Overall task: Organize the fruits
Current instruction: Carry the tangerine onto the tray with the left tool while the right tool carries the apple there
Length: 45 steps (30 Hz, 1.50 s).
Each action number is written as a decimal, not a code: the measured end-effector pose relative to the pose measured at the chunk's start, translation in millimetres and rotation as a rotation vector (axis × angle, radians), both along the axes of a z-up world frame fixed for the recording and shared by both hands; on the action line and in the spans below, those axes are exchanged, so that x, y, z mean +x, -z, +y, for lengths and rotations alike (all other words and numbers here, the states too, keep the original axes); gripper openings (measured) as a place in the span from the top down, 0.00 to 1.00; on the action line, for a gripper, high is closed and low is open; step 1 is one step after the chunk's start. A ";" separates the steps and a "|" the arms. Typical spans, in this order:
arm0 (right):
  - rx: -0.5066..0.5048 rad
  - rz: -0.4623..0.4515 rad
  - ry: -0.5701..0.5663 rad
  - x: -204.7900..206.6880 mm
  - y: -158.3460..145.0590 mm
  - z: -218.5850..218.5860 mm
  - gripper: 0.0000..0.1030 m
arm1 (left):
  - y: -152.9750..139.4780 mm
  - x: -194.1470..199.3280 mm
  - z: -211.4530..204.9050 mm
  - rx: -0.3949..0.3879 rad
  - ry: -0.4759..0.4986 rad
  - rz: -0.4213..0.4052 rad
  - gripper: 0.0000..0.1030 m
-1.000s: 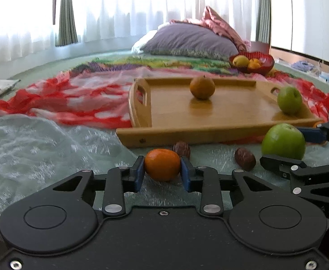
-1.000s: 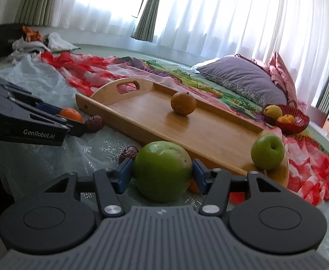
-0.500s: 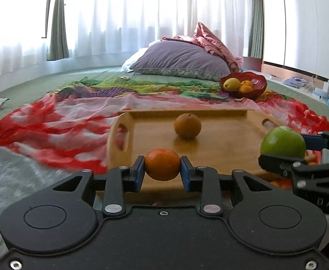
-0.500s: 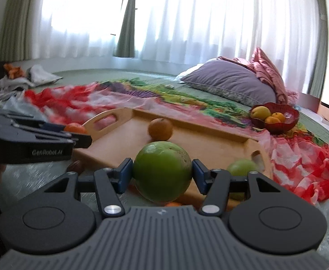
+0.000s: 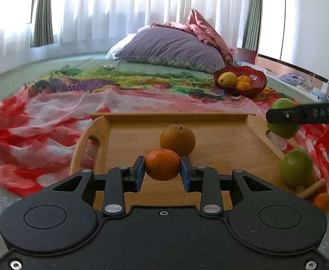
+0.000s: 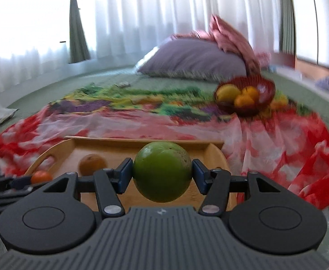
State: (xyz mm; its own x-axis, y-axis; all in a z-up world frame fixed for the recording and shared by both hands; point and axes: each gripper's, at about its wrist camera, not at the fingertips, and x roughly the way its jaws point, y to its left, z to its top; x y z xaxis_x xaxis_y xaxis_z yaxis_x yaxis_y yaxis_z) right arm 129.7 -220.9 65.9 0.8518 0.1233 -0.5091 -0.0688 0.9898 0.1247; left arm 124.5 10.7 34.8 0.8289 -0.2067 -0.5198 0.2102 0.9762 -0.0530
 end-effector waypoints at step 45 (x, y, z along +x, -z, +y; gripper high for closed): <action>-0.045 0.176 0.028 43.8 44.9 -9.1 0.42 | 28.8 24.6 -11.1 0.042 -0.007 0.049 0.70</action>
